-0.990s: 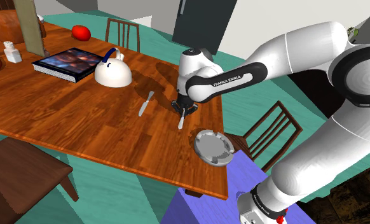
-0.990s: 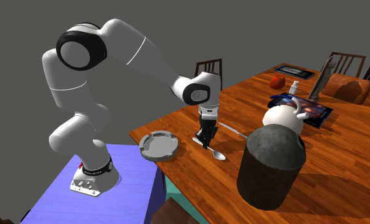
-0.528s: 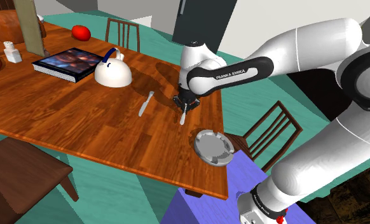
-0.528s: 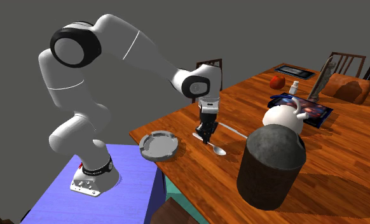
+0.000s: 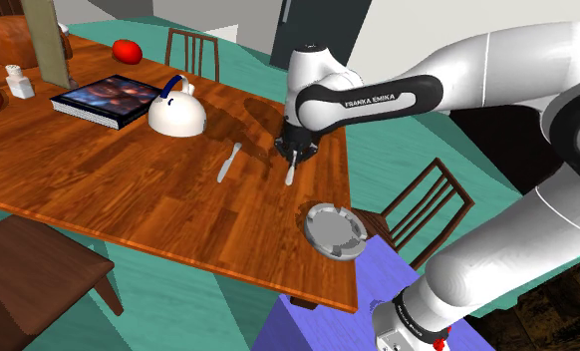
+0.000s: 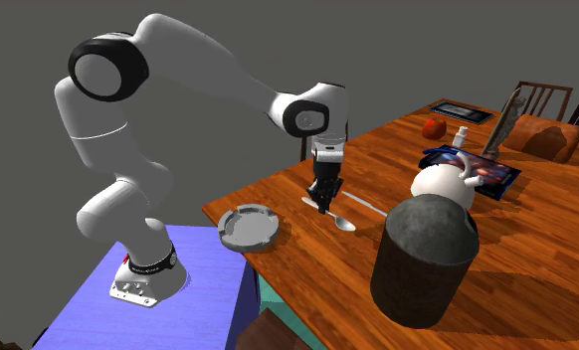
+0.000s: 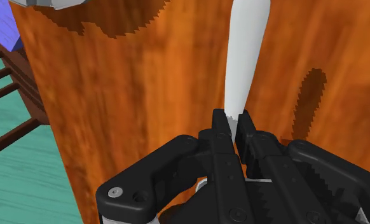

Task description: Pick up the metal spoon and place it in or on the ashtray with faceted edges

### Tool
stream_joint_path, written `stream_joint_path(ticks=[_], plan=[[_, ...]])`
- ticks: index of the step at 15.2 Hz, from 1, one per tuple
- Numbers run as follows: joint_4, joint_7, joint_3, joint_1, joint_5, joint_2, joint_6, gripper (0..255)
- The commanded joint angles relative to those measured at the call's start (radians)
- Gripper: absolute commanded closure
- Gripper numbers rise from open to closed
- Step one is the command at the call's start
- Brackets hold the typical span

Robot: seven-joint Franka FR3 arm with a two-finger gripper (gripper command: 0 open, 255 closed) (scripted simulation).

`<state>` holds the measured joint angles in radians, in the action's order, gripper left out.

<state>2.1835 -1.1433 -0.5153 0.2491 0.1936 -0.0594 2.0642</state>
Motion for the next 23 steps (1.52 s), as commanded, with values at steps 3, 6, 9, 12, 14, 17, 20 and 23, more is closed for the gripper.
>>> stream_joint_path(ticks=[3, 6, 9, 12, 14, 17, 20, 23], plan=[[-0.031, 0.022, 0.004, 0.001, -0.018, -0.024, -0.049, 255], [0.000, 0.039, 0.007, -0.003, -0.046, -0.075, -0.061, 255], [0.119, 0.072, 0.018, -0.024, -0.112, -0.207, -0.056, 255], [0.228, 0.100, 0.036, -0.060, -0.172, -0.339, -0.068, 255], [0.296, 0.115, 0.049, -0.089, -0.207, -0.428, -0.085, 255], [0.389, 0.130, 0.068, -0.139, -0.253, -0.562, -0.125, 255], [0.472, 0.136, 0.084, -0.195, -0.291, -0.701, -0.182, 255], [0.549, 0.131, 0.093, -0.249, -0.321, -0.824, -0.233, 255]])
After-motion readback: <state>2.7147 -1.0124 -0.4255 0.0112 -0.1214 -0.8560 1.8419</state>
